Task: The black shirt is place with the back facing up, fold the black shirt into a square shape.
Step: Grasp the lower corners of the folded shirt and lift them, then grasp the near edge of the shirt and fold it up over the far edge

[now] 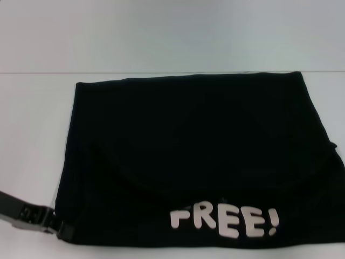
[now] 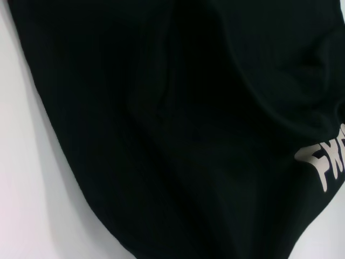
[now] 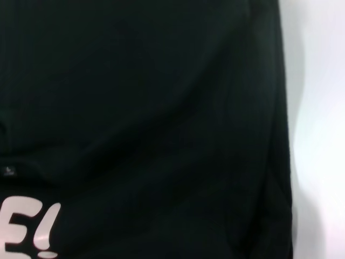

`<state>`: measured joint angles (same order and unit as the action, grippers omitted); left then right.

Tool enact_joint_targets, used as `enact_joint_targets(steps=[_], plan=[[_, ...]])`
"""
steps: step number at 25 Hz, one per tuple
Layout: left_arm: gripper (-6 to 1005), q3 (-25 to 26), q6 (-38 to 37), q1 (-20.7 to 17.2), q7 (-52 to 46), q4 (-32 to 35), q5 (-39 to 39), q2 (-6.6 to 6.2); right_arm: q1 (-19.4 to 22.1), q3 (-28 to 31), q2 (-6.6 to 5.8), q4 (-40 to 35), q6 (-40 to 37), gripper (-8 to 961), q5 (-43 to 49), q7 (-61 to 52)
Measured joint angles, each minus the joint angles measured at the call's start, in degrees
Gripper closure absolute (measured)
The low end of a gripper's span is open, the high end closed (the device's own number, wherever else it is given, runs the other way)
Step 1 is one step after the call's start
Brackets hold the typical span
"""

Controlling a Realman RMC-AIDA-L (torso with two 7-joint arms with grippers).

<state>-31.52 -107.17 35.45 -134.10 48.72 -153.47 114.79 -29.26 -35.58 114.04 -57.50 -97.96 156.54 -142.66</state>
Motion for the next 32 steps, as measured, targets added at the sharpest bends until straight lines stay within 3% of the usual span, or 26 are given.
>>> enact_joint_targets(steps=[14, 21, 24, 27, 30, 32], plan=[[1000, -1.73, -6.03, -1.24, 2.11, 1.39, -5.63, 0.83, 2.93, 0.42, 0.06, -3.31, -7.94, 871, 2.15, 1.56], [1001, 6.17, 0.93, 3.62, 0.76, -0.25, -1.38, -0.21, -1.22, 6.24, -0.43, -2.44, -3.45, 871, -4.66, 3.53], [1001, 10.08, 3.99, 6.42, -0.43, -2.10, 1.08, -1.51, -3.22, 8.06, -1.81, -0.13, 0.16, 871, -8.90, 3.85], [1001, 12.06, 7.50, 8.14, -1.76, -4.08, 4.54, -2.94, -5.34, 9.29, -4.22, 5.10, 4.12, 871, -13.57, 4.00], [1001, 11.69, 14.07, 9.54, -4.00, -6.20, 5.96, -4.02, -7.08, 9.28, -5.97, 9.87, 9.84, 871, -14.83, 3.08], [1001, 9.81, 20.72, 10.23, -5.73, -7.58, 5.84, -3.87, -8.44, 8.81, -6.42, 13.16, 14.96, 871, -14.53, 2.28]])
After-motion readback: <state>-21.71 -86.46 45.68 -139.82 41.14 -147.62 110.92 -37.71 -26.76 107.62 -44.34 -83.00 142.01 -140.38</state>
